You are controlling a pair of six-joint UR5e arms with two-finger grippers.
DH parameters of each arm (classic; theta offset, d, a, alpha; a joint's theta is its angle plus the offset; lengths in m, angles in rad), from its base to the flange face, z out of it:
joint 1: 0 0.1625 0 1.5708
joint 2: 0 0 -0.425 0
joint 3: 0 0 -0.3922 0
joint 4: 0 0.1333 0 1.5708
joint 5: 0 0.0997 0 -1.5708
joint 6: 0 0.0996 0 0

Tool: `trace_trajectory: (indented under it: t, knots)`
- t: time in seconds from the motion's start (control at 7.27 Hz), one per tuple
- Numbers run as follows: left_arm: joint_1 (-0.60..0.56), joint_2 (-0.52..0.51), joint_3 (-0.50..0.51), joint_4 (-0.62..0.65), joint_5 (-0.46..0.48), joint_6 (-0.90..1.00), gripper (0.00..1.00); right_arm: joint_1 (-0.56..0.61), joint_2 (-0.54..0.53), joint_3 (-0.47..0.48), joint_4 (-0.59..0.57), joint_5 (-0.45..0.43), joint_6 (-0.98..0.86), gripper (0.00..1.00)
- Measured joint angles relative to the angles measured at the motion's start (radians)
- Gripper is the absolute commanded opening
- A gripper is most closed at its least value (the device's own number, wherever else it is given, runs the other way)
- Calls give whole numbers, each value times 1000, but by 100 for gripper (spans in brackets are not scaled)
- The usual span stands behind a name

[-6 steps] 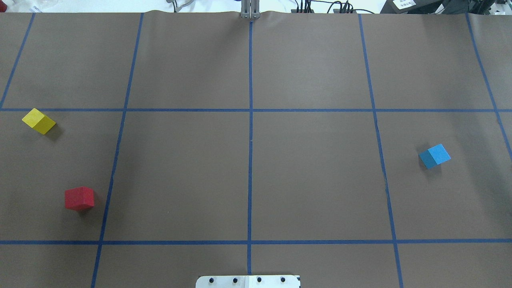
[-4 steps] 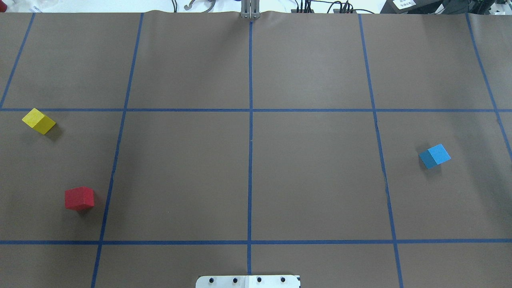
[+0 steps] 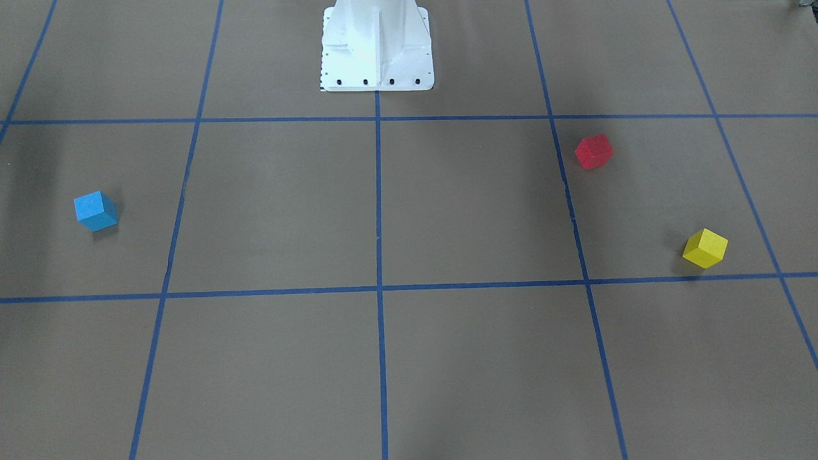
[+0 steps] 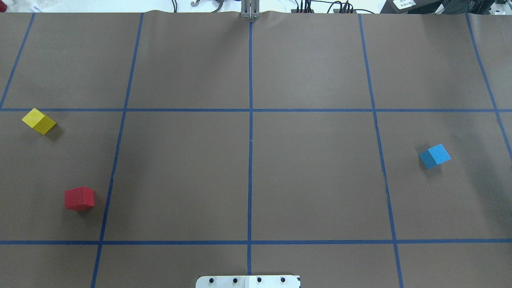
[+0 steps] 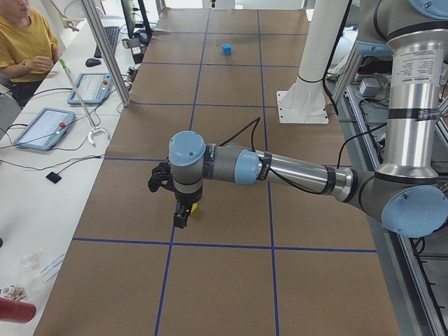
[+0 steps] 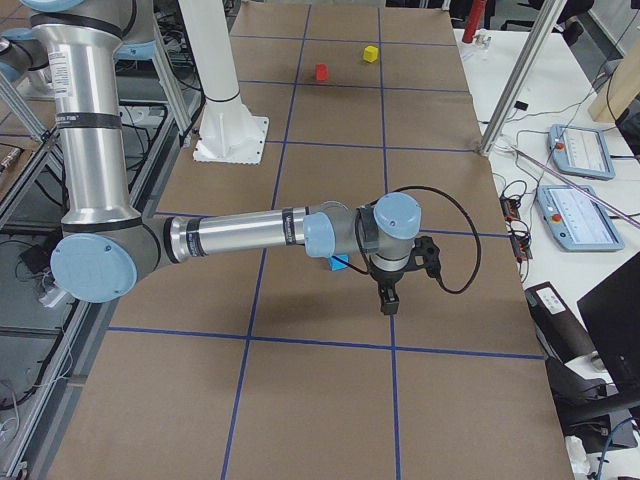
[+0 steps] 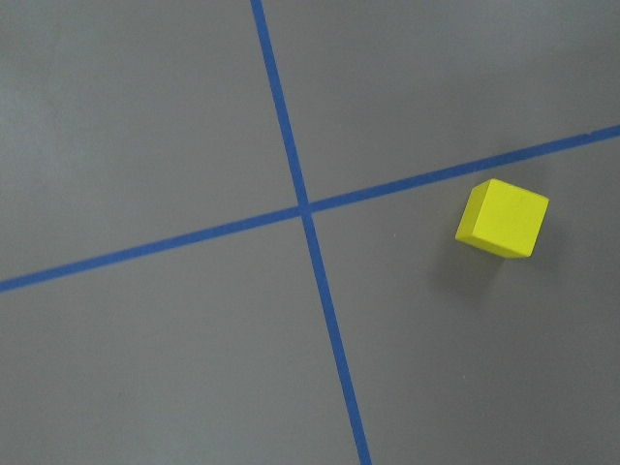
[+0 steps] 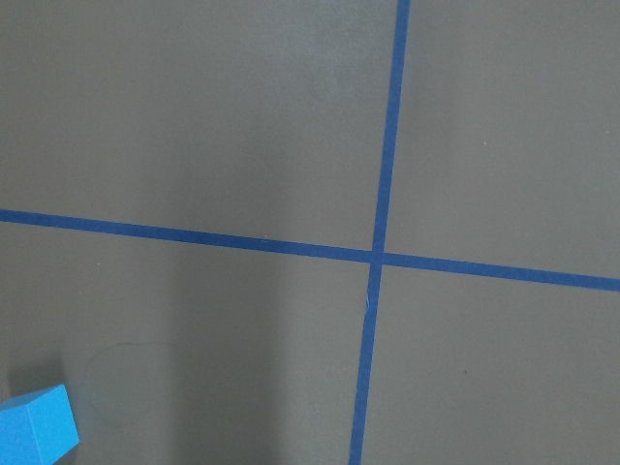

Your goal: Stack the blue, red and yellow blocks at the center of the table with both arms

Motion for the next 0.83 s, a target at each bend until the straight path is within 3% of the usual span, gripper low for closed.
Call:
trace_trajectory:
  t: [0.28,0.41,0.83]
  knots:
    - [6,-41,34,-32,-3,-21,99,-122,-3,66,48,-2,164,100]
    - [7,-44,37,-42,-4,-25,99,-193,-12,80,125,-22,260,100]
    - [17,-27,45,-106,-4,-26,100,-425,-66,58,469,-162,574,100]
